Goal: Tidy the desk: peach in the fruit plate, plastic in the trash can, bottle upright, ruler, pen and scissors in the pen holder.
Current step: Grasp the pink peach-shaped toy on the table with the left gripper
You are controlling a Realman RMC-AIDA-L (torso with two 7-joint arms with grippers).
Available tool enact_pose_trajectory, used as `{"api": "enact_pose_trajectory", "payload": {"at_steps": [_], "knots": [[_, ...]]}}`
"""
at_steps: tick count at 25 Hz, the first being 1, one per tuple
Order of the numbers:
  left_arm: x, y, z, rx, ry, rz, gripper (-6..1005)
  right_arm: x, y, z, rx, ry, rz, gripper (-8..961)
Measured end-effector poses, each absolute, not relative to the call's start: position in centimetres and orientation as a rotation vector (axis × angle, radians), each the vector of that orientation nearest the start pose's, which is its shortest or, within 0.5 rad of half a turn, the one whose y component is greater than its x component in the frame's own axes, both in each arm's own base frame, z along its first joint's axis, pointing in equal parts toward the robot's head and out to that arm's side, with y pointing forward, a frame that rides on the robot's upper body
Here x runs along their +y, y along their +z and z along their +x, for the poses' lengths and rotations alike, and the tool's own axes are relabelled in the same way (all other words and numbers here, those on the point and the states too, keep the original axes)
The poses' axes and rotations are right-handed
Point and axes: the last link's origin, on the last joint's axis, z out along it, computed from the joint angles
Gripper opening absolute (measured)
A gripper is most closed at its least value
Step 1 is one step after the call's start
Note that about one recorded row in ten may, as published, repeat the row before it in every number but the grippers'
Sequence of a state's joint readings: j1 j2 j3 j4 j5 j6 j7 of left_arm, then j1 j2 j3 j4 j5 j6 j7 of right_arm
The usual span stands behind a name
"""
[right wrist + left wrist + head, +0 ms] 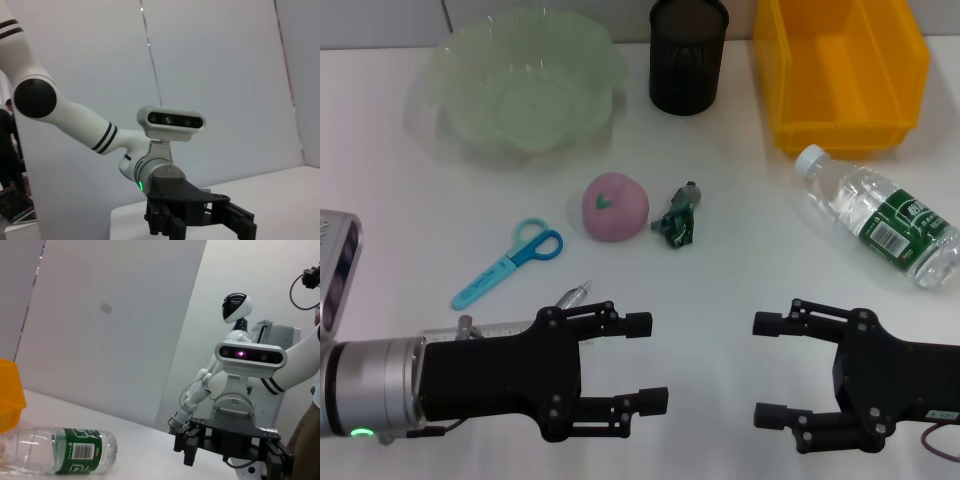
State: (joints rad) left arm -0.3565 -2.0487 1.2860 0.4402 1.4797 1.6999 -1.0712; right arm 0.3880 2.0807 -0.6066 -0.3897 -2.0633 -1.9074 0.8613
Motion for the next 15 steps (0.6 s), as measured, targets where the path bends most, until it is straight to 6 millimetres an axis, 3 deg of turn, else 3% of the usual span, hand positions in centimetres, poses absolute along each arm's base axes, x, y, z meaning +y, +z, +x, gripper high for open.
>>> {"api": "enact_pose_trajectory", "payload": {"at_steps": [15], "knots": [[22.6,-4.9,-26.9,-0.515,-1.085,-2.903,783,23.3,-3.4,27.0,0.279,1.105,-2.896,826]]}}
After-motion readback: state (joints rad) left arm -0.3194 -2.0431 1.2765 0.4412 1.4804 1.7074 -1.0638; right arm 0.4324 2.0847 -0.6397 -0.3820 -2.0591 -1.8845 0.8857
